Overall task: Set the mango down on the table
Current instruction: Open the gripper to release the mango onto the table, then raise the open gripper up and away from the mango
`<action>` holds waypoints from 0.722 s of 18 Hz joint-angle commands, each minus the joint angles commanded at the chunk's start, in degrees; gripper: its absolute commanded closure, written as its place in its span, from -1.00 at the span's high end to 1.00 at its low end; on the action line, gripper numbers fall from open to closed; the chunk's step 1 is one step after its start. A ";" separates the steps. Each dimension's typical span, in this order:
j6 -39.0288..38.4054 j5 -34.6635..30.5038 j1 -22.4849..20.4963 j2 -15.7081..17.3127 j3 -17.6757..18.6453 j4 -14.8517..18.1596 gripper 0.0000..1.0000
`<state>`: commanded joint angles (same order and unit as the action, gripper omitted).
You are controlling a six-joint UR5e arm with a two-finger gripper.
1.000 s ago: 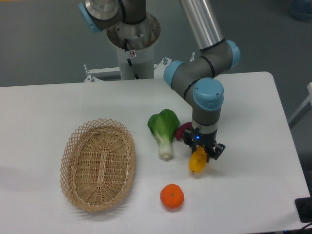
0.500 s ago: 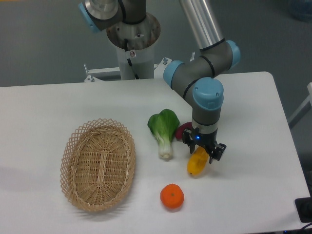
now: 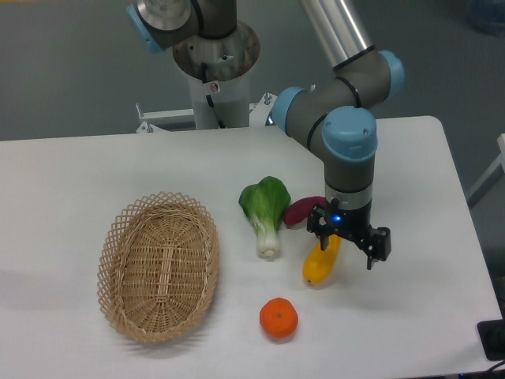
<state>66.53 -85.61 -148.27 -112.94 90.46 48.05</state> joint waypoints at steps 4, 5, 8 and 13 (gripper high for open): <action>3.95 0.26 -0.96 0.44 -3.53 7.49 1.00; 5.09 0.53 -1.66 1.23 -3.62 8.46 1.00; 8.87 3.24 -3.77 2.90 -3.62 10.66 1.00; 16.07 4.04 -6.85 4.75 -3.53 16.45 1.00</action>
<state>82.60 -81.56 -155.12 -108.20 86.92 64.50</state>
